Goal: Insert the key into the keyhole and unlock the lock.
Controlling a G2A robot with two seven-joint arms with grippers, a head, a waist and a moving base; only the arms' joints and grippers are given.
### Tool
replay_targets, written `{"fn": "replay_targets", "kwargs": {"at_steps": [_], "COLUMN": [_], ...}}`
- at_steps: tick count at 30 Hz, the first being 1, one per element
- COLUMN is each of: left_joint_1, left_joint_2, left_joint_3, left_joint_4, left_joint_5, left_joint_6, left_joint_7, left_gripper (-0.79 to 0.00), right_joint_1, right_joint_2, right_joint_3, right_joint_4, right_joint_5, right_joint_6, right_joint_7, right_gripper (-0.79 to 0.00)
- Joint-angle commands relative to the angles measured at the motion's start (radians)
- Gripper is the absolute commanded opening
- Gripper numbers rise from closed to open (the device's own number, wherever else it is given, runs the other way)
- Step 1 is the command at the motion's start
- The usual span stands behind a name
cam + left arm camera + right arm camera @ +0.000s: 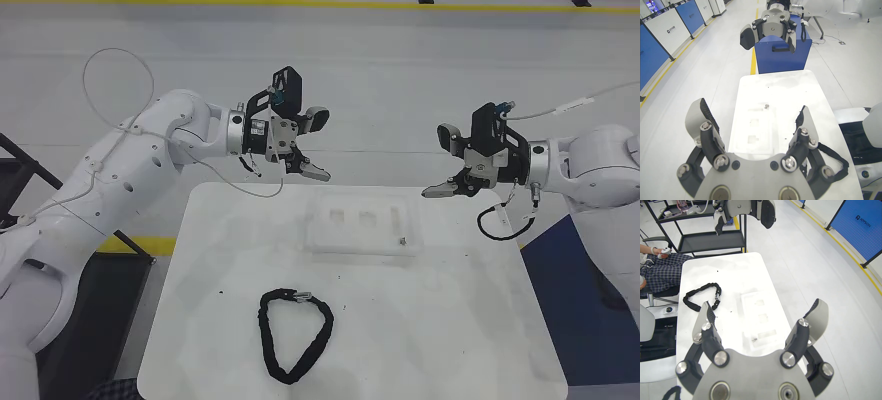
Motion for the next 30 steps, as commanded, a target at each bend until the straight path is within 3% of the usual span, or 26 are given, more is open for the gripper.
{"fn": "replay_targets", "kwargs": {"at_steps": [1, 16, 22, 30], "left_joint_1": [0.000, 0.000, 0.000, 0.000], "left_joint_2": [0.000, 0.000, 0.000, 0.000], "left_joint_3": [0.000, 0.000, 0.000, 0.000], "left_joint_4": [0.000, 0.000, 0.000, 0.000], "left_joint_5": [0.000, 0.000, 0.000, 0.000], "left_joint_6": [0.000, 0.000, 0.000, 0.000], "left_joint_7": [0.000, 0.000, 0.000, 0.000], "left_gripper": [-0.001, 0.000, 0.000, 0.000], "right_joint_1": [0.000, -0.004, -0.032, -0.011], "right_joint_2": [0.000, 0.000, -0.010, -0.044], "right_joint_3": [0.000, -0.002, -0.057, -0.157], "right_joint_4": [0.000, 0.001, 0.057, 0.198], "right_joint_5": [0.000, -0.003, -0.024, 0.040], "right_joint_6": [0.000, 0.007, 0.126, 0.378], "right_joint_7": [0.000, -0.001, -0.004, 0.069], "right_gripper": [0.000, 0.000, 0.000, 0.000]}}
